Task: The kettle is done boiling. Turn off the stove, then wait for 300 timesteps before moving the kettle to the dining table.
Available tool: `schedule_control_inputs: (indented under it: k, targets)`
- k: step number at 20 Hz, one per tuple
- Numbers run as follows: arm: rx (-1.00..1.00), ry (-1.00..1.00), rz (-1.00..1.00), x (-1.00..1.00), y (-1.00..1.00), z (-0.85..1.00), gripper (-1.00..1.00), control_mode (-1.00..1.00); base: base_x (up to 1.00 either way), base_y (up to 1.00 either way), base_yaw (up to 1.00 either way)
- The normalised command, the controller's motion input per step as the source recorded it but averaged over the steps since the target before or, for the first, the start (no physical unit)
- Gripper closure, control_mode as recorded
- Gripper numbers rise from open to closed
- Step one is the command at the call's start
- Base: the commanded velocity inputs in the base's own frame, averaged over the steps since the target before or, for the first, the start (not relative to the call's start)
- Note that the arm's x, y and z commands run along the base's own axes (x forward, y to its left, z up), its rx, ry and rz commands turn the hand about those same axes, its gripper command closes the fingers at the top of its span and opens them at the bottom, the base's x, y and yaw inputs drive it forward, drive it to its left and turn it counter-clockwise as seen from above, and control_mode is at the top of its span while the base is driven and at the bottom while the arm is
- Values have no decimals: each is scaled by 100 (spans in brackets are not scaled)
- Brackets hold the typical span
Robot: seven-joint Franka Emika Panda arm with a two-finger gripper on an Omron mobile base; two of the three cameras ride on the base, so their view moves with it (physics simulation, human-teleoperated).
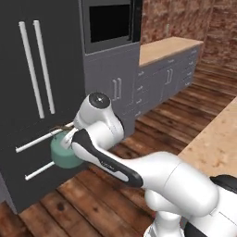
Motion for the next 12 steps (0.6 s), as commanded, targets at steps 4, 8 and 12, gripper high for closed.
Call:
schedule_control_inputs:
  k: [4,8,12]
  targets:
    - [0,0,0,0,0,0,100,100,0,-6,-57]
    - [0,0,0,0,0,0,100,100,0,-22,-57]
    - [0,0,0,0,0,0,100,100,0,-23,-57]
